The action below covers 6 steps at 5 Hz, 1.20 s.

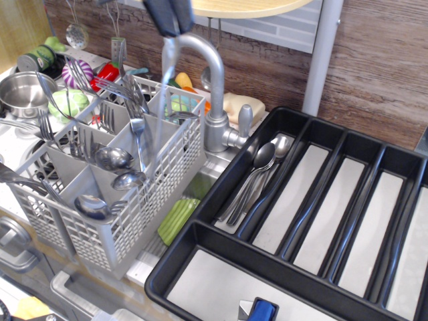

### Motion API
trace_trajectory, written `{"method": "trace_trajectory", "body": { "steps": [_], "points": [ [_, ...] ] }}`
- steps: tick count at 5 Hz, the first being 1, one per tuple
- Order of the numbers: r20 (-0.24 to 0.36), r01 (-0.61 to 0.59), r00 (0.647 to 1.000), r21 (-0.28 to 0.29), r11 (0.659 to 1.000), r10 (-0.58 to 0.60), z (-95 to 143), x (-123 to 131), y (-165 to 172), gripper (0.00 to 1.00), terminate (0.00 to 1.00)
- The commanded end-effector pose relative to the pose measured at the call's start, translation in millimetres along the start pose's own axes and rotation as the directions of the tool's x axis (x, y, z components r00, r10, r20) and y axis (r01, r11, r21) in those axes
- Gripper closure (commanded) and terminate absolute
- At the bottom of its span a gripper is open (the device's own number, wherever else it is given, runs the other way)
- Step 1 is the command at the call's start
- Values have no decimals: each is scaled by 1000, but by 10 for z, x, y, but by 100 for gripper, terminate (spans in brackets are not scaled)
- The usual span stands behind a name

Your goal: Put small spoon from basket to tray

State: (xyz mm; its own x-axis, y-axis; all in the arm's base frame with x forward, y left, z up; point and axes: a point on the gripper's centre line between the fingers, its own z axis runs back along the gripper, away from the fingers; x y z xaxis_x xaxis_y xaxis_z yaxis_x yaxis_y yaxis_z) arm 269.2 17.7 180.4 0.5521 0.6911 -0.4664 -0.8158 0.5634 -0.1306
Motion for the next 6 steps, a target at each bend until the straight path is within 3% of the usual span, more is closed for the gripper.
{"method": "trace_trajectory", "body": {
  "steps": [1,2,4,5,6],
  "points": [
    [117,93,989,-67,993,-85,-250,19,-245,100,0],
    [177,163,973,-85,983,-146,-435,105,-384,100,0],
    [177,185,974,-257,948,-142,-818,383,-445,100,0],
    [268,183,955,-211,960,-123,-1003,476,-461,100,0],
    [269,153,959,-212,965,-93,-1170,608,-441,100,0]
  ]
}}
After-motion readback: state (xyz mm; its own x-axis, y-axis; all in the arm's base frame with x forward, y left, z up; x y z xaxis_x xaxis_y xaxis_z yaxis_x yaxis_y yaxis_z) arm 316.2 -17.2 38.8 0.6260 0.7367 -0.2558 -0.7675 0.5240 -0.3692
